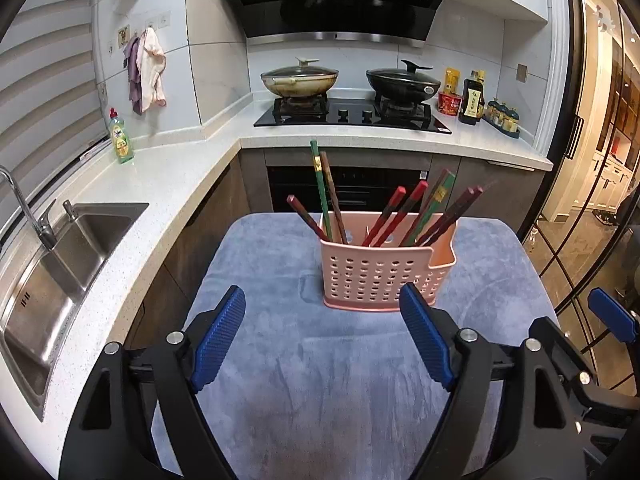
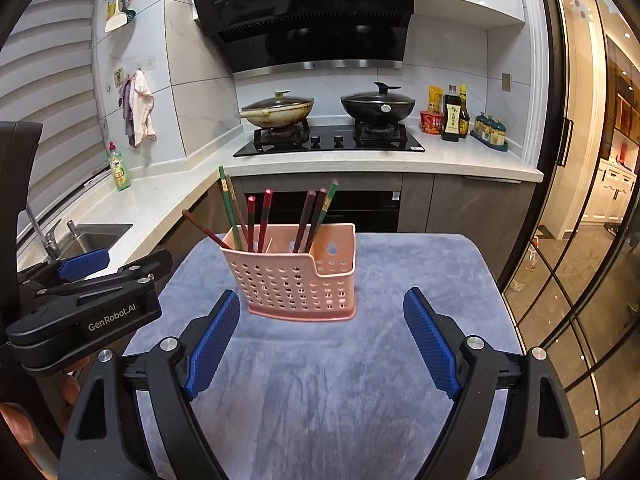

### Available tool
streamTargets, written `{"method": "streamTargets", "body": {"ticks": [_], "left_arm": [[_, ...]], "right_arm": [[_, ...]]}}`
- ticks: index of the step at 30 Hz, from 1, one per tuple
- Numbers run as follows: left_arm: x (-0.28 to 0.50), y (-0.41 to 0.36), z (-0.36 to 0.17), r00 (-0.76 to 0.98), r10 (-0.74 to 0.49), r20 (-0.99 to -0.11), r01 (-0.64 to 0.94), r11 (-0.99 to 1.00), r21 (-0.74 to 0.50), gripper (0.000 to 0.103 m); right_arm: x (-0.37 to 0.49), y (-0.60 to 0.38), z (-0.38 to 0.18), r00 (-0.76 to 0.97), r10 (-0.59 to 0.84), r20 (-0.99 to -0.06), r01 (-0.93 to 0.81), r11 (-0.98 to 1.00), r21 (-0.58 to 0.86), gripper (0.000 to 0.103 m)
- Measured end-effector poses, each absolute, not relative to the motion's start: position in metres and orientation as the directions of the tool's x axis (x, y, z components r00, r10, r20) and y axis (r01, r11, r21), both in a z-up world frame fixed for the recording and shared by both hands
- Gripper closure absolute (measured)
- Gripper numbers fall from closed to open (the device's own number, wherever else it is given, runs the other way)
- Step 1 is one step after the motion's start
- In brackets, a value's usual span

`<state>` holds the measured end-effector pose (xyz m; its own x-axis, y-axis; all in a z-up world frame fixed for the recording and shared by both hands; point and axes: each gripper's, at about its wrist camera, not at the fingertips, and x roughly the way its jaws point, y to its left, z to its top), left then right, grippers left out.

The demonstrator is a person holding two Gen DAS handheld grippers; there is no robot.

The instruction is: Organize utensils

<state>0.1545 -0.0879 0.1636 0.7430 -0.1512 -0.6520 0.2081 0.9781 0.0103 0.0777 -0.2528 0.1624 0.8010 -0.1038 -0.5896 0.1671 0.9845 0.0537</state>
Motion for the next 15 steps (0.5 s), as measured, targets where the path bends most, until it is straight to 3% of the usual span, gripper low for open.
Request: {"method": "streamTargets", "body": {"ticks": [15], "left_arm": [[0.161, -0.083, 0.137, 0.71, -0.108, -0.696, 0.161, 0.987, 0.01, 0.018]], "right_arm": [[0.097, -0.246, 0.14, 0.763, -0.119, -0.635, 0.18, 0.983, 0.033, 0.018]]}}
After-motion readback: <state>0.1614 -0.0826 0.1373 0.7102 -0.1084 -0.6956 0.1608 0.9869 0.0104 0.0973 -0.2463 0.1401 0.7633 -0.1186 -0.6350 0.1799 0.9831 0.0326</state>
